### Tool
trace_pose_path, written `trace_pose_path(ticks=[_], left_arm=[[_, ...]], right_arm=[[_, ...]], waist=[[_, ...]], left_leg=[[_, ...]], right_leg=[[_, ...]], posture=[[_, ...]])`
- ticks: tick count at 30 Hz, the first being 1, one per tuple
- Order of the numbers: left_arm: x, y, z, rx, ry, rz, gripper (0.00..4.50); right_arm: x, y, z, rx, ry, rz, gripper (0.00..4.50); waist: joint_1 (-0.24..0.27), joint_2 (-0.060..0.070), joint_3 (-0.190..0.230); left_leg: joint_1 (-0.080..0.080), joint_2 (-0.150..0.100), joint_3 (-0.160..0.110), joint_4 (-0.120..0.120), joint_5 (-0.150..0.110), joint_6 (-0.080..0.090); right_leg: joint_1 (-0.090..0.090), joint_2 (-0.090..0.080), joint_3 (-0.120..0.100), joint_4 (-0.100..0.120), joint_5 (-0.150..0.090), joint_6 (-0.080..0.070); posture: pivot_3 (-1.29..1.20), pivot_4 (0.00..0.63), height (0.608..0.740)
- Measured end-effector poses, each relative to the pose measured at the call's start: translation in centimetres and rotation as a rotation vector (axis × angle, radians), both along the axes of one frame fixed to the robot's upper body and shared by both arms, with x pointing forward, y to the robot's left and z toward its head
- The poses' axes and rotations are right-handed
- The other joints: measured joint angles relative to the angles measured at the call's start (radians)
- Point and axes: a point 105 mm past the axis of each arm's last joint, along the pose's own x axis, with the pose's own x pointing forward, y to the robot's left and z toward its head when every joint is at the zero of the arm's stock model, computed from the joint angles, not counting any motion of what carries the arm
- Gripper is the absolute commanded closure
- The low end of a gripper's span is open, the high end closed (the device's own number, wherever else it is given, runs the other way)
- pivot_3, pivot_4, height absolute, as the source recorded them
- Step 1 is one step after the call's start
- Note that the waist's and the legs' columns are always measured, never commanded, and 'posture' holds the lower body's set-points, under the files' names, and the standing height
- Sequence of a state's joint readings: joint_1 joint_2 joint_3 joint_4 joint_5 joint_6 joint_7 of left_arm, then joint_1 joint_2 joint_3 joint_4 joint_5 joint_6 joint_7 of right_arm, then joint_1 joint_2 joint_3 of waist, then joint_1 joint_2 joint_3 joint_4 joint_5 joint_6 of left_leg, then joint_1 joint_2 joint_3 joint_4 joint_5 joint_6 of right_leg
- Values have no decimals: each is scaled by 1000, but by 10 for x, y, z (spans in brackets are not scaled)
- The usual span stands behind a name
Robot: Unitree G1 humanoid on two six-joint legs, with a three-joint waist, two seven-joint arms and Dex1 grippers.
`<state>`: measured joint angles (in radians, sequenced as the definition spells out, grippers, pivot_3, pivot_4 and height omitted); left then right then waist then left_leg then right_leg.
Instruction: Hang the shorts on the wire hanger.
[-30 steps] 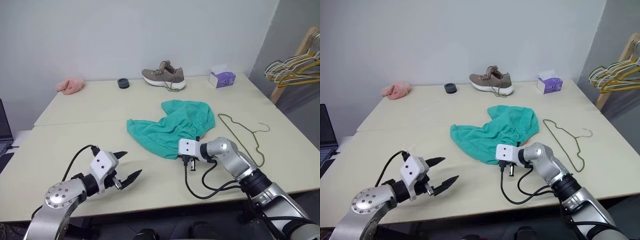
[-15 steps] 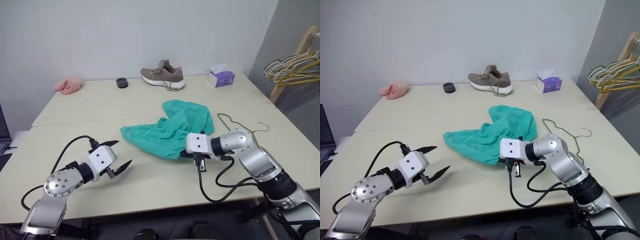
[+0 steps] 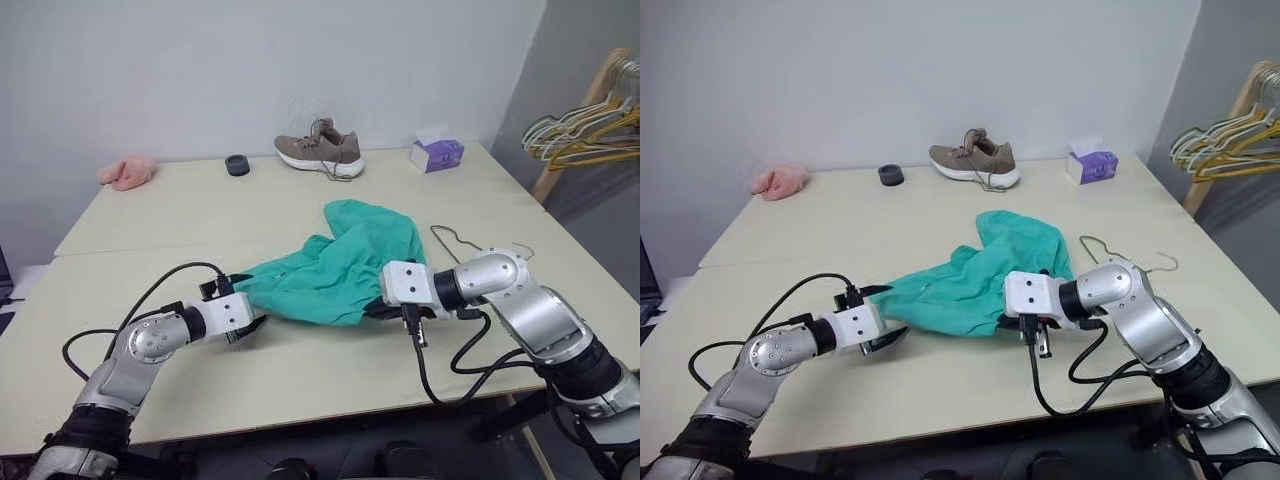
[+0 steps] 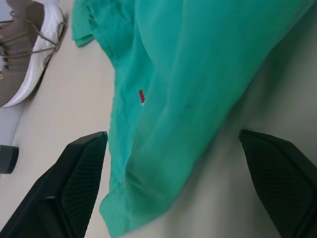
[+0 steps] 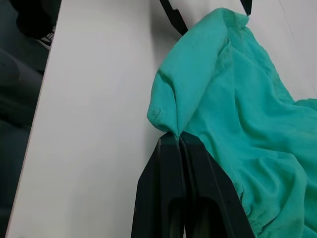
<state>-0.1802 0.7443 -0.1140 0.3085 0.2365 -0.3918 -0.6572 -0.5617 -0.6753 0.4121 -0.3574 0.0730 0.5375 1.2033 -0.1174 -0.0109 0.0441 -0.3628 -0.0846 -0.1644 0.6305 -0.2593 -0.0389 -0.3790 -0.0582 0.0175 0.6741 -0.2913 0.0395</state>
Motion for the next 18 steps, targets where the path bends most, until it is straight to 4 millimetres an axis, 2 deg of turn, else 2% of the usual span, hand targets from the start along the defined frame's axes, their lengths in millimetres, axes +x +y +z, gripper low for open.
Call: trace_pose_path(ticks=[4,13,15,18], left_arm=[[-1,16,-2,75,11,-9,1531],[-22,17,-9,119,116,-108,4411],[-28,10,-7,74,148,-125,4484],[-34,-5,8,-33,189,-135,4500]], right_arm=[[0,-9,-1,-22,3,-10,4500],[2,-22,-8,-51,-18,7,4500],[5,-24,-9,-58,-40,13,4500],[9,-27,-12,-72,-76,25,3844]], waist=[[-14,0,0],[-30,0,0],[-30,0,0],[-29,0,0]], left_leg=[[0,1,0,0,0,0],[0,2,0,0,0,0],[0,2,0,0,0,0],[0,2,0,0,0,0]], right_leg=[[0,0,0,1,0,0],[0,1,0,1,0,0],[0,1,0,2,0,0],[0,1,0,2,0,0]], posture=[[-216,0,740],[-207,0,740],[-205,0,740],[-202,0,740]])
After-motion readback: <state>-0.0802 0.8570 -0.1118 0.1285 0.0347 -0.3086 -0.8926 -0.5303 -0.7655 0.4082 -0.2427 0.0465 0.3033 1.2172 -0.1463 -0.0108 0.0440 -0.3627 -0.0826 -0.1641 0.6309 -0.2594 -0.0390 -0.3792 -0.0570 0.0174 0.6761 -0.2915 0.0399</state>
